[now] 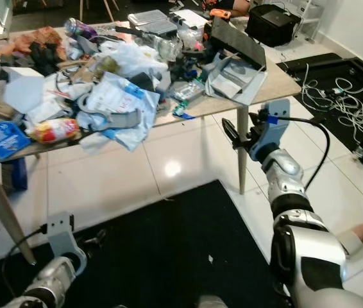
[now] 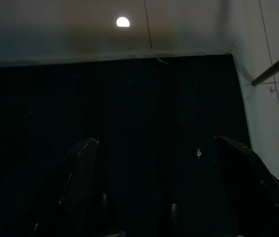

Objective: Picking trash to rubbish bin

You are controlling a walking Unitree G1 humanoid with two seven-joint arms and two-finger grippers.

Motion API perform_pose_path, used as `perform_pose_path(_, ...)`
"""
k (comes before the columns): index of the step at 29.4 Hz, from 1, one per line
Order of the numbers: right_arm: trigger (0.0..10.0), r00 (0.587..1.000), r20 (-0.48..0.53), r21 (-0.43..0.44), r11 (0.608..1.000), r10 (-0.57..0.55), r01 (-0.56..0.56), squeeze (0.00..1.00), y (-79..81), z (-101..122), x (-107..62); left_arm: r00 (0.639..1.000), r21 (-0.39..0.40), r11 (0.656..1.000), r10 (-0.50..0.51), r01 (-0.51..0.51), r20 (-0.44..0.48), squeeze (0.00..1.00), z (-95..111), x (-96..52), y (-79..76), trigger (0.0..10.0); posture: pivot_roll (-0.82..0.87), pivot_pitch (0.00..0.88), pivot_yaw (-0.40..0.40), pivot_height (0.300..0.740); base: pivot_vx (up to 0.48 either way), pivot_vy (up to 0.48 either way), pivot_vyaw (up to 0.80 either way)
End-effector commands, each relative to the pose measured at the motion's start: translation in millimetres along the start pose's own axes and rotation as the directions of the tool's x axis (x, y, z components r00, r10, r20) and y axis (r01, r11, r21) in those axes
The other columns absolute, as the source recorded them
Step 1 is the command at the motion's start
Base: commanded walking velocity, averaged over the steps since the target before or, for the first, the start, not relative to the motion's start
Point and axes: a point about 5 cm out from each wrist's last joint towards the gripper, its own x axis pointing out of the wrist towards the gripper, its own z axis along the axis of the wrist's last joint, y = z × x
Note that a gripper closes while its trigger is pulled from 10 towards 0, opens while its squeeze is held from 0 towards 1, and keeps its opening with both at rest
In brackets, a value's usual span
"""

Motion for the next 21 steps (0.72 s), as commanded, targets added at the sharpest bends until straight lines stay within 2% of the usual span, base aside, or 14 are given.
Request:
perform_pose_path(1, 10.0, 1.000, 0.006, 0.000, 1.000, 0.015, -0.015, 0.00, 1.9, 2.7, 2.8, 1.000, -0.012, 1.000, 0.016, -0.016, -0.020, 0.00, -6.5, -6.8, 13.5, 10.0, 0.00, 0.079, -0.028, 0.740, 0.352, 0.000, 0.00)
perform_pose_path(6, 10.0, 0.999, 0.021, -0.020, 0.999, 0.045, -0.045, 0.00, 5.4, 7.3, 6.4, 0.999, -0.015, 1.000, 0.023, -0.023, -0.027, 0.00, -11.8, -14.6, 26.9, 10.0, 0.00, 0.080, -0.027, 0.740, 0.361, 0.000, 0.00)
perform_pose_path(10, 10.0, 0.998, 0.025, -0.022, 0.998, 0.061, -0.061, 0.00, 6.8, 8.1, 7.0, 0.999, -0.016, 1.000, 0.025, -0.025, -0.032, 0.00, -14.3, -17.0, 30.2, 10.0, 0.00, 0.080, -0.027, 0.740, 0.375, 0.000, 0.00)
perform_pose_path(12, 10.0, 0.996, 0.030, -0.018, 0.997, 0.079, -0.079, 0.00, 8.1, 8.6, 7.3, 0.999, -0.017, 1.000, 0.024, -0.025, -0.036, 0.00, -16.6, -18.3, 31.4, 10.0, 0.00, 0.080, -0.027, 0.740, 0.379, 0.000, 0.79)
perform_pose_path(18, 10.0, 0.993, 0.032, -0.027, 0.994, 0.110, -0.109, 0.00, 11.0, 9.7, 8.6, 0.998, -0.019, 1.000, 0.009, -0.010, -0.060, 0.00, -33.2, -19.4, 21.4, 10.0, 0.00, 0.080, -0.025, 0.740, 0.376, 0.000, 0.79)
perform_pose_path(21, 10.0, 0.990, 0.028, -0.036, 0.990, 0.135, -0.134, 0.00, 13.5, 10.6, 10.1, 0.997, -0.022, 1.000, -0.003, 0.001, -0.076, 0.00, -43.0, -17.1, 7.9, 10.0, 0.00, 0.080, -0.027, 0.740, 0.384, 0.000, 0.52)
